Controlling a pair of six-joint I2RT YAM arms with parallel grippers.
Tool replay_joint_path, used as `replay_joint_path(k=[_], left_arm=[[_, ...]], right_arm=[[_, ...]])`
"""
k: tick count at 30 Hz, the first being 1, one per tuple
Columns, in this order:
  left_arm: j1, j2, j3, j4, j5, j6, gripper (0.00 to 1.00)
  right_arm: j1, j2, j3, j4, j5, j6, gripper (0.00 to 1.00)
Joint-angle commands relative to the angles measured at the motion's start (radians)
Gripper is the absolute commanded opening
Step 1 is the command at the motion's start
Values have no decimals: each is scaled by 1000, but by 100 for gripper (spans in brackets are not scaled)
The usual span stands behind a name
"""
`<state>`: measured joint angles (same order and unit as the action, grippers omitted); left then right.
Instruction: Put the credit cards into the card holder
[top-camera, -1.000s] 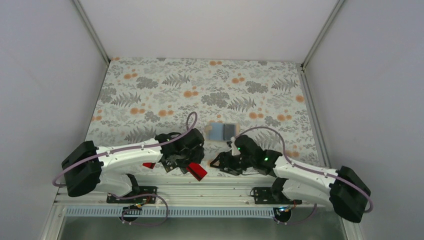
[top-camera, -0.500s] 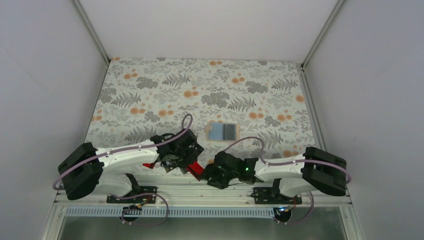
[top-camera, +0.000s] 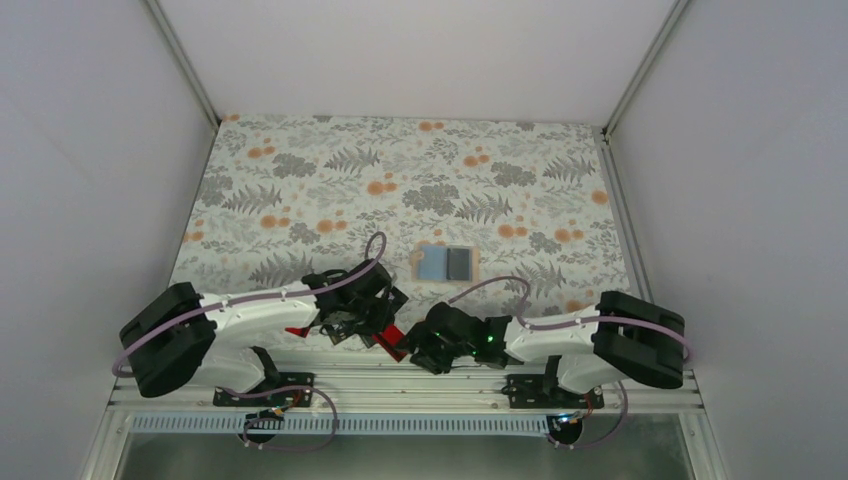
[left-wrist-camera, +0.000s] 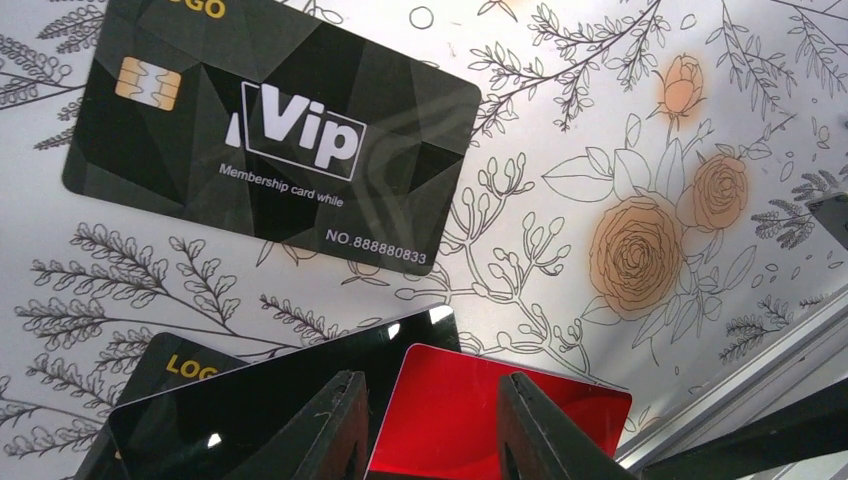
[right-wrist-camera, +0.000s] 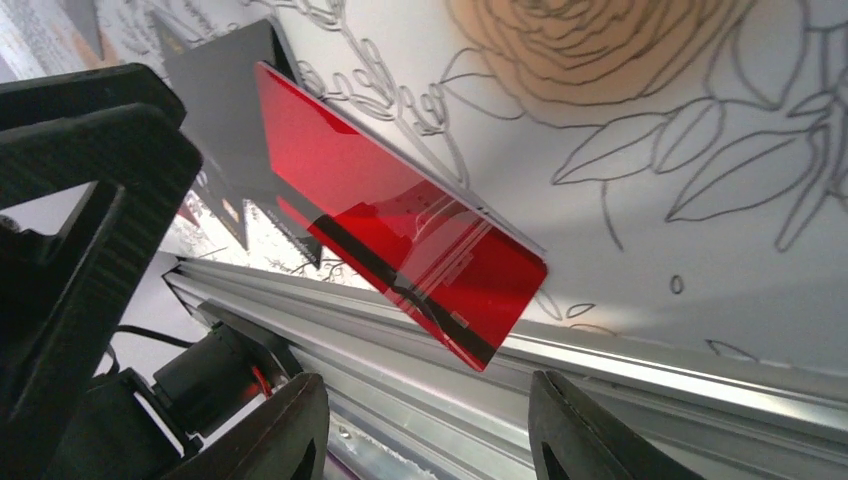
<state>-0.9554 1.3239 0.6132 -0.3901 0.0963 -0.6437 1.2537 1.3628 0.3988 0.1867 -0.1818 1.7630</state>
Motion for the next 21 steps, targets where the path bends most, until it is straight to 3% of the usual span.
replay_joint_path(k=[1, 21], left_arm=[[7, 13, -13, 31, 25, 17, 33], [10, 47, -75, 113, 93, -6, 28]], right_arm=[[12, 26, 13, 3, 31, 32, 52], [-44, 147, -32, 245, -31, 16, 48]])
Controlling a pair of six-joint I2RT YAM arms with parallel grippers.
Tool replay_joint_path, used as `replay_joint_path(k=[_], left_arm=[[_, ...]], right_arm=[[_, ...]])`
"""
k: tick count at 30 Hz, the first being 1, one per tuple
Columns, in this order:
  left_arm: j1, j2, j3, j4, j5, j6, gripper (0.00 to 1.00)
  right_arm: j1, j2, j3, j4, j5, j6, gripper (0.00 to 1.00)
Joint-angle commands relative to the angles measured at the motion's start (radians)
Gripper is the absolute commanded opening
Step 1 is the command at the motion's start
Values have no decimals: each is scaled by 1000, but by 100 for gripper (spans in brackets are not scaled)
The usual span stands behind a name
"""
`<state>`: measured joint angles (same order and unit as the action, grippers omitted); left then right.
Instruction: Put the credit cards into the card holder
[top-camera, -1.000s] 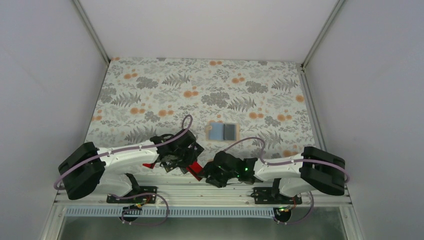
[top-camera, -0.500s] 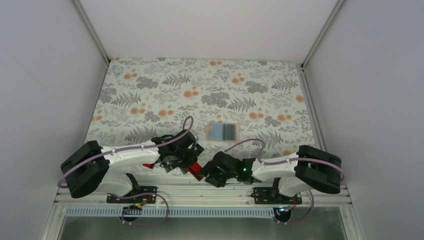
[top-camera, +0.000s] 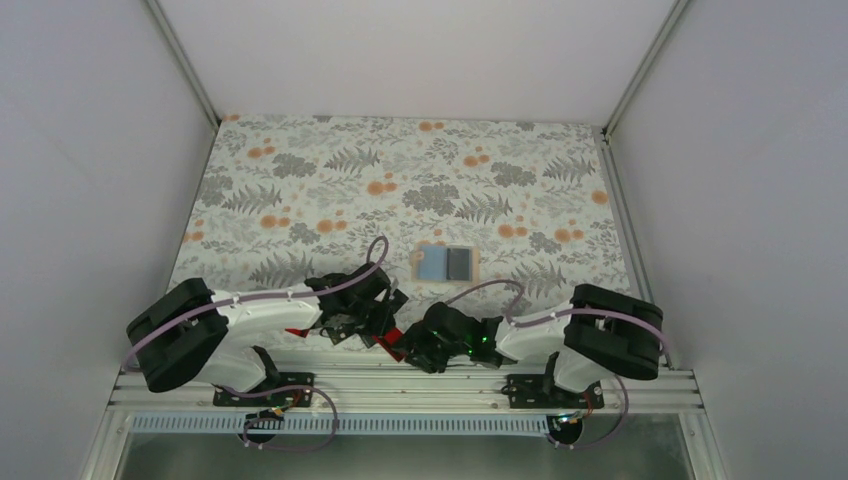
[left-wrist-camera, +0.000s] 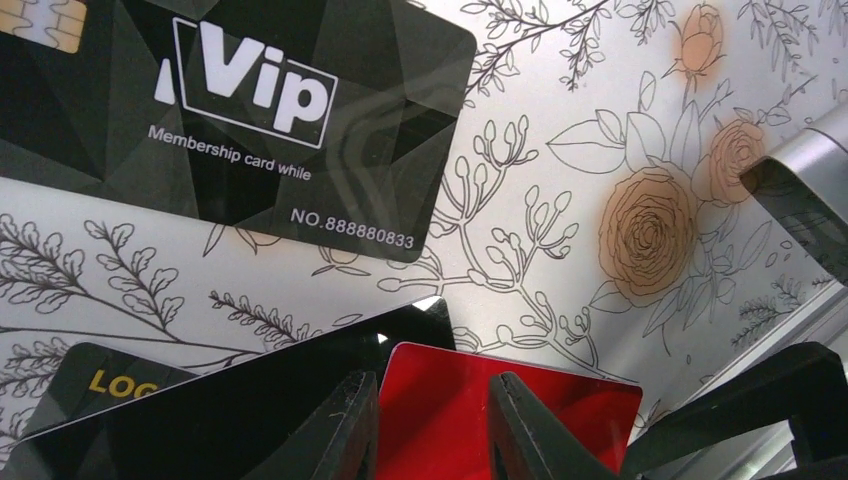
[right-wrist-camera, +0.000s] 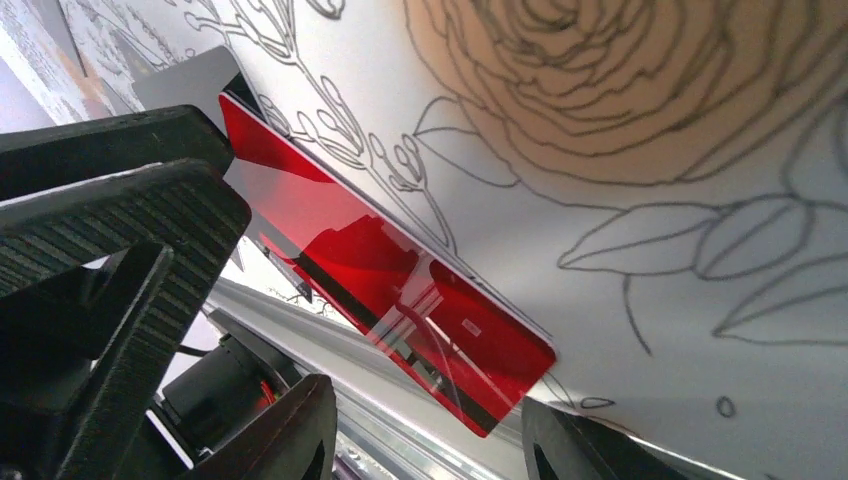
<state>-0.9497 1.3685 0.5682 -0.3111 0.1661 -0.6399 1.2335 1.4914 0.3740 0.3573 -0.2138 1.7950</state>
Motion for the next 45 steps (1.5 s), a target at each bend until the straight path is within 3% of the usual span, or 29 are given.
replay_joint_path(k=[1, 7, 18, 28, 33, 41, 45], left_arm=[[4, 3, -35, 40, 26, -12, 28], [5, 4, -55, 59, 40, -20, 28], [3, 9, -22, 44, 44, -22, 27], [37, 20, 35, 20, 43, -9, 27], [60, 44, 56, 20, 59, 9, 27], [94, 57, 73, 18, 76, 22, 26], [116, 27, 117, -30, 45, 28, 26]], right_arm=[[-29, 27, -7, 96, -5, -20, 48], [-69, 67, 1, 179, -54, -42, 45], [-123, -46, 125, -58, -46, -212, 45], [-188, -96, 142, -138, -40, -289, 39], [-216, -78, 161, -156, -52, -327, 32], [-264, -64, 202, -243, -84, -414, 6], [-308, -82, 209, -262, -129, -512, 4]])
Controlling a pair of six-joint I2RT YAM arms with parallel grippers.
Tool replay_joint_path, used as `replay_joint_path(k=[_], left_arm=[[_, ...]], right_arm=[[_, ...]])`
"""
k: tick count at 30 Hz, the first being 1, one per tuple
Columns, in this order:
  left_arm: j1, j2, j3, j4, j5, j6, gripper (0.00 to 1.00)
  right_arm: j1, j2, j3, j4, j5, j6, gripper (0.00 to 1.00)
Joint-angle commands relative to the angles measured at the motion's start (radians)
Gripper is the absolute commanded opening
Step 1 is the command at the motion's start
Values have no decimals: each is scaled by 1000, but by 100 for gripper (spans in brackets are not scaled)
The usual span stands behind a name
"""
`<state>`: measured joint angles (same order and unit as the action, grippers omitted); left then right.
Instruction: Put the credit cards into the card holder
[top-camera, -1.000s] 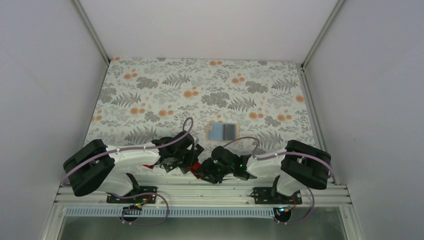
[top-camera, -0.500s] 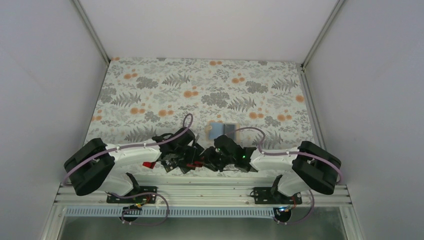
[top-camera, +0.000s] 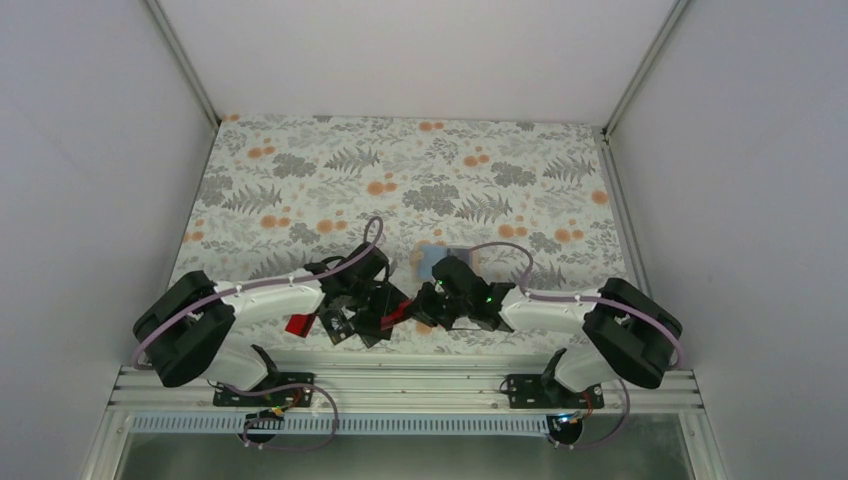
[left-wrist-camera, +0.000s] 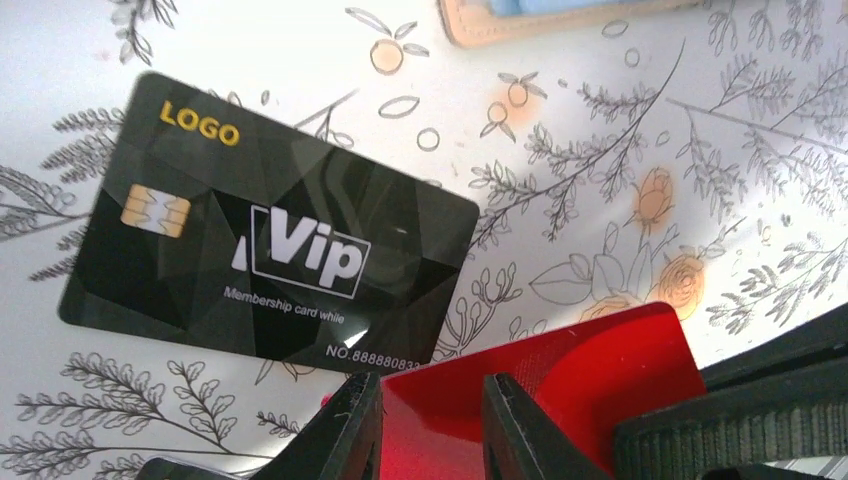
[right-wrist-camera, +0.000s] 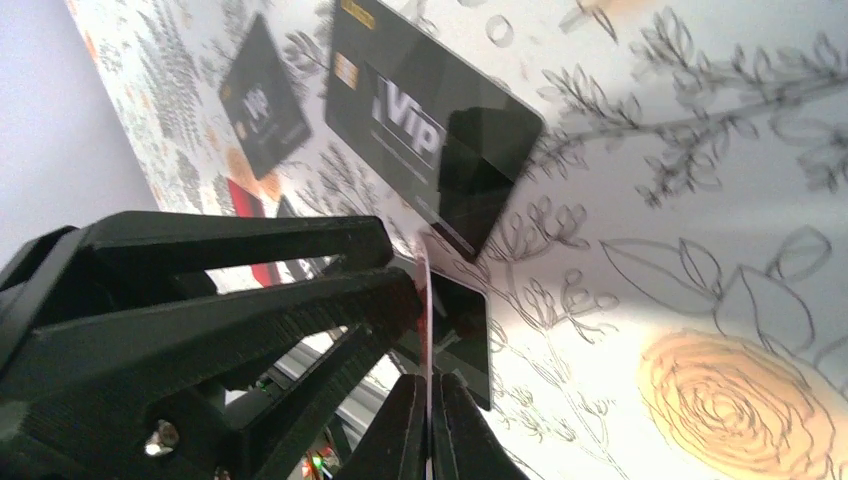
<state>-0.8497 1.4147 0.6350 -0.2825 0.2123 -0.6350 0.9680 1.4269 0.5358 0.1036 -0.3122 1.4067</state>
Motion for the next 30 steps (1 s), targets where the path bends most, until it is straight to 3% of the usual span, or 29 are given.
replay_joint_path(k=[1, 10, 23, 26, 30], left_arm=[[22, -34, 67, -76, -18, 23, 26], [69, -106, 299, -219, -154, 15, 28], [69, -150, 405, -80, -155, -34, 31], [69, -157, 423, -55, -127, 7, 32], [69, -154, 514, -116, -62, 169, 34]], right_arm=[[-54, -27, 50, -18, -41, -149, 4], [-232, -209, 130, -142, -60, -332, 4], [-581, -306, 161, -20, -284, -438, 4], [-639, -307, 174, -8, -359, -514, 4], [-675, -289, 235, -95, -436, -700, 4]])
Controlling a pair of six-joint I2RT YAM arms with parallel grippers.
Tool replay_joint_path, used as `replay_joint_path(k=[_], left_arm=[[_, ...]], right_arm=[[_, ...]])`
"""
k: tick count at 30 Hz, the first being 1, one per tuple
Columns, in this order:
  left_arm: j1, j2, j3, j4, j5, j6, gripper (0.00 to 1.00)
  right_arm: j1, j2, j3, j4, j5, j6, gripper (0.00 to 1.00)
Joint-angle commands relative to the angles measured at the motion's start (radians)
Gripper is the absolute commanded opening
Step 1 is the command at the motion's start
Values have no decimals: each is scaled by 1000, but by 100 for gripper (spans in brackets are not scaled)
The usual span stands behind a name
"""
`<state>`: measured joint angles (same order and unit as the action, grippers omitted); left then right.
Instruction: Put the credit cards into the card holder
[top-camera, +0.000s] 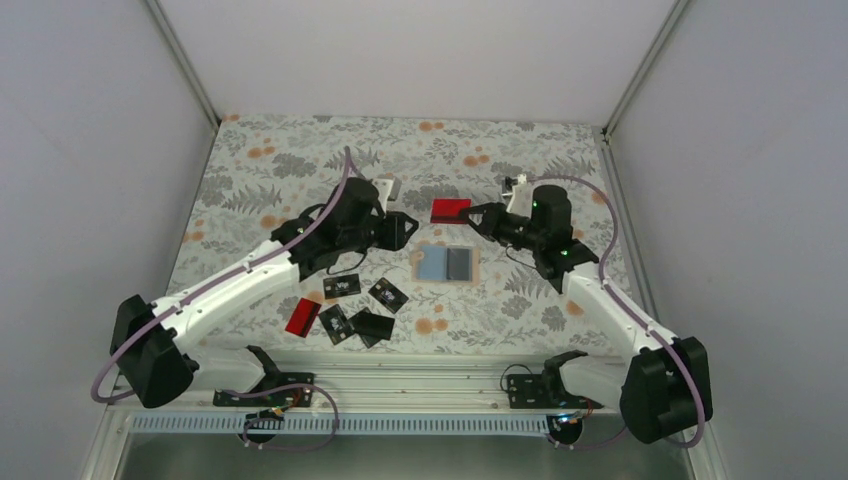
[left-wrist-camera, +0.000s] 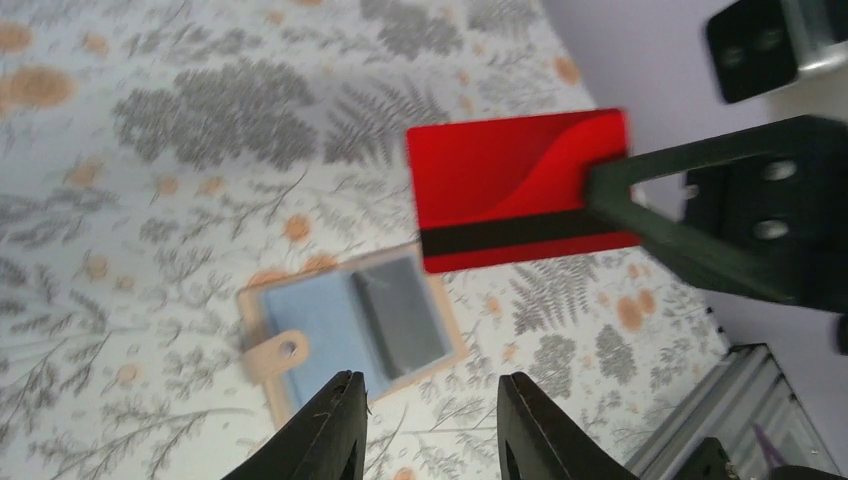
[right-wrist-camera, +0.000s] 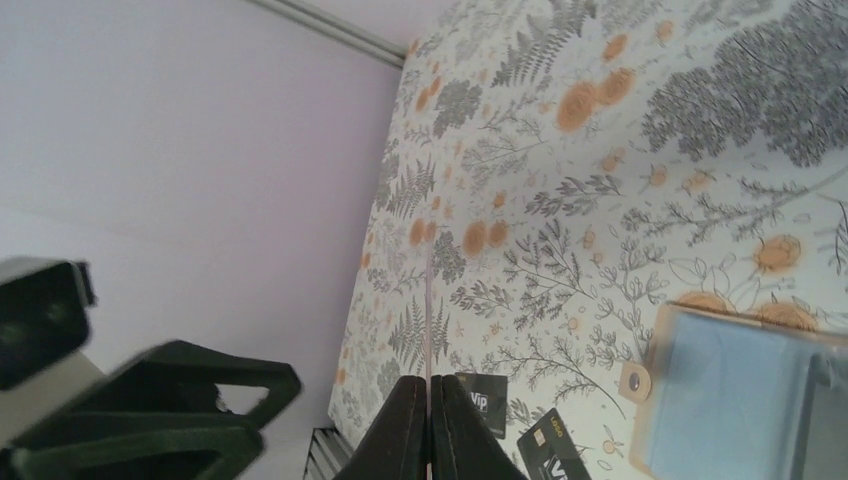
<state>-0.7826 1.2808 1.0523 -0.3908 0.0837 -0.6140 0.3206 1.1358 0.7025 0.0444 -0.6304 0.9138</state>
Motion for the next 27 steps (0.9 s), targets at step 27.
replay_joint_path(k=[27], left_arm=[[-1, -156, 271, -409, 364, 710, 36]], right_arm=[[164, -3, 168, -195, -499, -808, 4]])
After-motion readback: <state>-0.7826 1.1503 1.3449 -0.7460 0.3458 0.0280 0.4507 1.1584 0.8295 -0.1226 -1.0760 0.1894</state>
